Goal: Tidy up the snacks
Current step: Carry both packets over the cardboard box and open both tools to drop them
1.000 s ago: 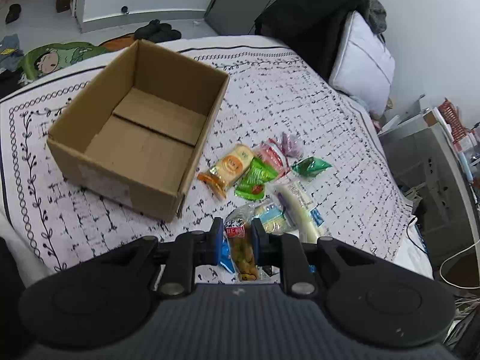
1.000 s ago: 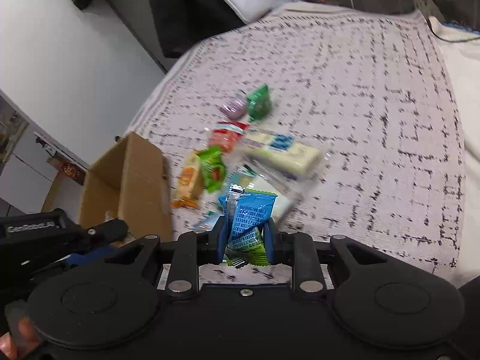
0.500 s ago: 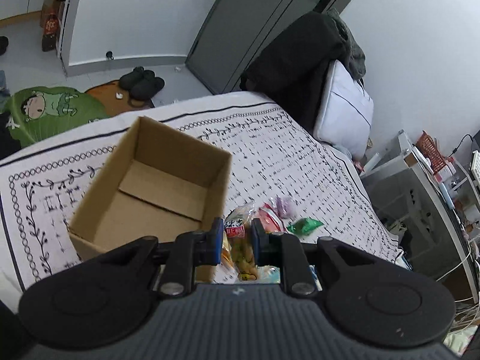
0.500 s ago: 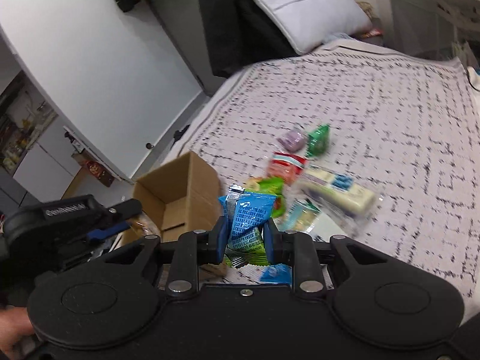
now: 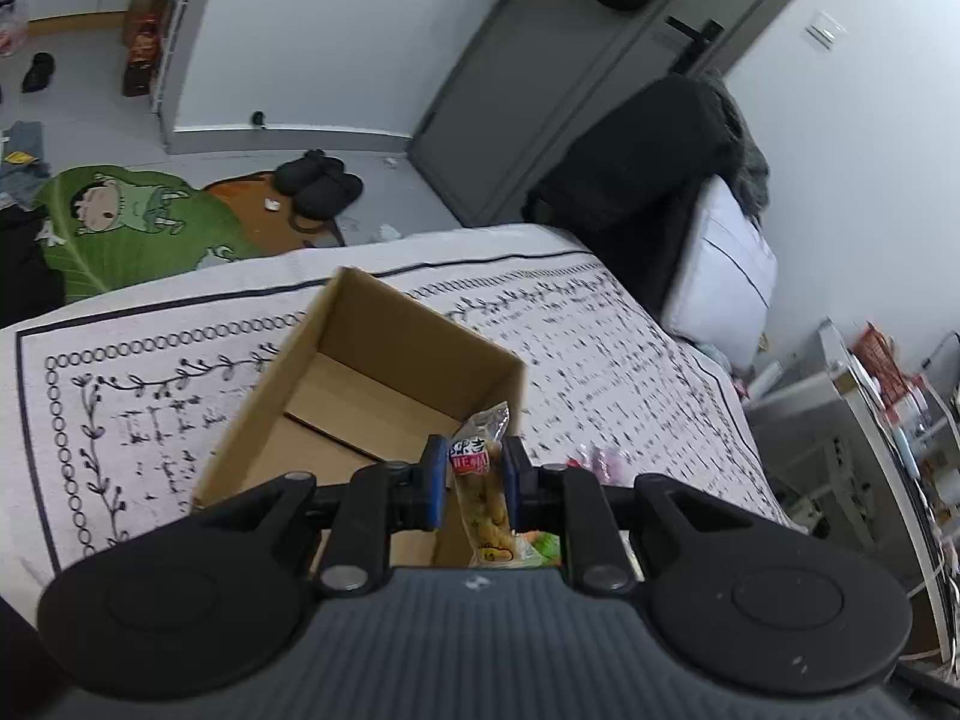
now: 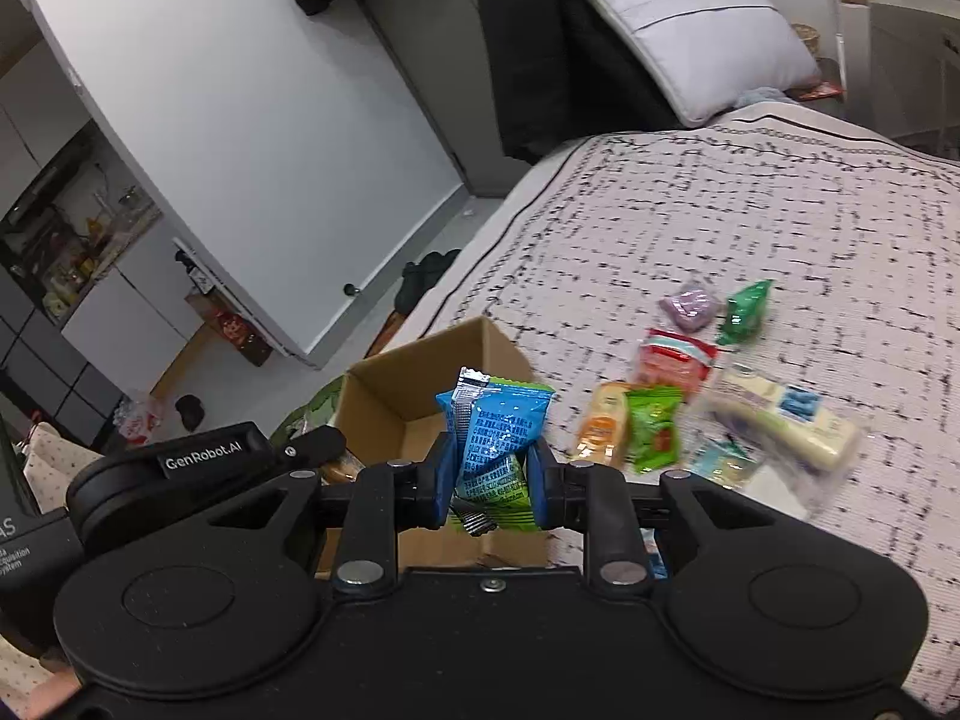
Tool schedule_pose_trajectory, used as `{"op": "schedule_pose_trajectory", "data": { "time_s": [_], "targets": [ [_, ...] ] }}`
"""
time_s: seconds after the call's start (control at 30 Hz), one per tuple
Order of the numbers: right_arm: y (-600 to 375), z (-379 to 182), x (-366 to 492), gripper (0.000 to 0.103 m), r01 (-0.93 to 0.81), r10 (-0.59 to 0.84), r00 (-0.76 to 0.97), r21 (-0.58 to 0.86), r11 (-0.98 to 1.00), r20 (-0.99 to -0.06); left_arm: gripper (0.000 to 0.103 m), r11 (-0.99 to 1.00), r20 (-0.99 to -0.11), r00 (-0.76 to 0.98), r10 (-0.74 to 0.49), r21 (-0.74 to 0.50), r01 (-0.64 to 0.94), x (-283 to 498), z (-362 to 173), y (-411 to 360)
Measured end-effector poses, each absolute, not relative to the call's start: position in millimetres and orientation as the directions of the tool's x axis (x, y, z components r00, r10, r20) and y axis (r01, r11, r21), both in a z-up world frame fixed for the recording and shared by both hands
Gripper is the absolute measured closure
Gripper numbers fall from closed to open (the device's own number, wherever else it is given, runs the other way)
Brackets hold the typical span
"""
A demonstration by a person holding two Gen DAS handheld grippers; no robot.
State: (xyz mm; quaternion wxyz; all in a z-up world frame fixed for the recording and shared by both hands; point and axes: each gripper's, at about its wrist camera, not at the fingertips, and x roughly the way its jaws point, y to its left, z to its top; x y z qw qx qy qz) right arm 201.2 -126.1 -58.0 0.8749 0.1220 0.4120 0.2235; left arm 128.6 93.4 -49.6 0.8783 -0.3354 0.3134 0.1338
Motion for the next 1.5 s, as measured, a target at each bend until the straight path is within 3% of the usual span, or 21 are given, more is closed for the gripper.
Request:
{"op": "schedule_pose_trajectory", "data": {
  "time_s": [0.63, 0.97, 1.03, 1.13, 1.17, 1.27, 1.5],
  "targets": [
    [-70.1, -72.0, 218.0, 0.079, -0.359, 0.562, 0.487, 0.433, 0.827, -0.668, 0.085, 0.621, -0.671, 0.727, 0.148, -0.509, -0.597, 123.8, -69.1, 138.7],
    [-53.1, -80.5, 226.7, 0.075, -0.382, 0.588, 0.456, 0.45, 0.808, -0.668, 0.08, 0.59, -0.708, 0.696, 0.12, -0.513, -0.624, 131.0, -82.3, 142.4],
    [-52.0, -82.8, 230.5, 0.072, -0.375, 0.585, 0.449, 0.451, 0.81, -0.675, 0.077, 0.582, -0.715, 0.687, 0.129, -0.507, -0.636, 130.0, -82.4, 142.5],
    [-55.2, -83.9, 233.4, 0.053, -0.357, 0.563, 0.457, 0.438, 0.825, -0.689, 0.072, 0.573, -0.716, 0.684, 0.138, -0.505, -0.645, 128.2, -82.1, 142.9],
    [-57.9, -82.5, 232.5, 0.048, -0.353, 0.556, 0.467, 0.432, 0.83, -0.687, 0.066, 0.572, -0.717, 0.683, 0.141, -0.504, -0.647, 128.2, -81.6, 142.7],
    [-68.0, -78.2, 230.0, 0.047, -0.349, 0.546, 0.487, 0.422, 0.837, -0.681, 0.048, 0.581, -0.721, 0.674, 0.158, -0.484, -0.654, 130.5, -80.1, 138.9],
    [-101.4, -75.2, 224.9, 0.038, -0.3, 0.479, 0.526, 0.373, 0.878, -0.703, 0.03, 0.628, -0.735, 0.664, 0.138, -0.453, -0.633, 139.4, -79.9, 121.0]
  ]
}}
